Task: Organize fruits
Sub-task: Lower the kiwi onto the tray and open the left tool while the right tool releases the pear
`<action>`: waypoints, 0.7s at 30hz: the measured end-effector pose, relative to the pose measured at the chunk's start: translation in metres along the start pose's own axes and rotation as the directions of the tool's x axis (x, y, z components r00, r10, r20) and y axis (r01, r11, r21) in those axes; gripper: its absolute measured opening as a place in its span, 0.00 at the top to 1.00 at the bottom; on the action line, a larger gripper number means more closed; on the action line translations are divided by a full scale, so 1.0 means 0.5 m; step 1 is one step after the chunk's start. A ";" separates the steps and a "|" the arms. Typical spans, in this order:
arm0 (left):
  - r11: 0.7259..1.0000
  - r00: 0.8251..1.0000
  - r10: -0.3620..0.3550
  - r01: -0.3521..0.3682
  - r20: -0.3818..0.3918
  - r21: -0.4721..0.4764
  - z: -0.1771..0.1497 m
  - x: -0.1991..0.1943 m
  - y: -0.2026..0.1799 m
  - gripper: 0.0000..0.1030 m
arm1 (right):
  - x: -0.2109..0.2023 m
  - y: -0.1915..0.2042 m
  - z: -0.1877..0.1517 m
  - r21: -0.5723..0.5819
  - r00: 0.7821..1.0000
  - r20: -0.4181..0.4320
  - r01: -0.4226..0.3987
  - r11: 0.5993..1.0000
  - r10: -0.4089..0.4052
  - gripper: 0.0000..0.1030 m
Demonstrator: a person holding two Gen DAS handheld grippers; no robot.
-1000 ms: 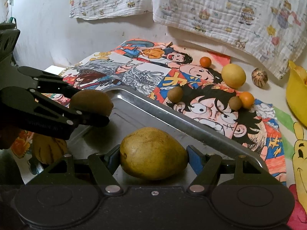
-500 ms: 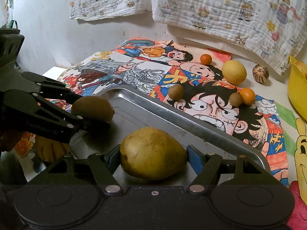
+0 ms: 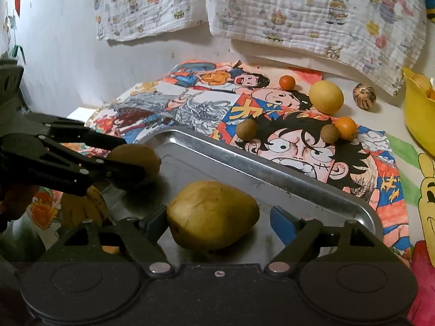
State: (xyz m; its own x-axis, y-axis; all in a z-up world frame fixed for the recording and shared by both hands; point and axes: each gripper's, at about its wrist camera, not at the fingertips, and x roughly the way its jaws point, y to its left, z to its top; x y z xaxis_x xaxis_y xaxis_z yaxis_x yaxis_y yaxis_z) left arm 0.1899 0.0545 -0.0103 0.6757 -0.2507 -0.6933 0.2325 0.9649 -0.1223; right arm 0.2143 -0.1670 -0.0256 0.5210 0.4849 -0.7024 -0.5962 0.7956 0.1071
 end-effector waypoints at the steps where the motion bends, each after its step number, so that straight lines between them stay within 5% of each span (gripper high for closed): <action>1: 1.000 1.000 -0.001 0.001 0.008 -0.006 -0.002 -0.006 0.002 0.27 | -0.006 0.000 -0.003 0.008 1.000 0.010 -0.005 1.000 0.005 0.17; 10: 1.000 0.990 -0.016 0.019 0.137 -0.017 -0.028 -0.087 0.009 0.03 | -0.074 0.024 -0.037 0.026 0.992 0.122 -0.031 0.999 0.027 0.04; 21: 0.986 0.977 -0.078 0.046 0.200 0.158 -0.101 -0.152 -0.029 0.00 | -0.139 0.098 -0.109 -0.144 0.988 0.157 0.028 0.989 -0.005 0.01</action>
State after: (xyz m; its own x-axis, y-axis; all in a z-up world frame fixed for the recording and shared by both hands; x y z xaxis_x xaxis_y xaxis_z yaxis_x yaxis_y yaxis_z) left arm 0.0999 0.0637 0.0080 0.7817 -0.3359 -0.5255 0.3713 0.9276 -0.0405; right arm 0.1157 -0.1812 -0.0097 0.6134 0.5320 -0.5837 -0.6632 0.7483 -0.0149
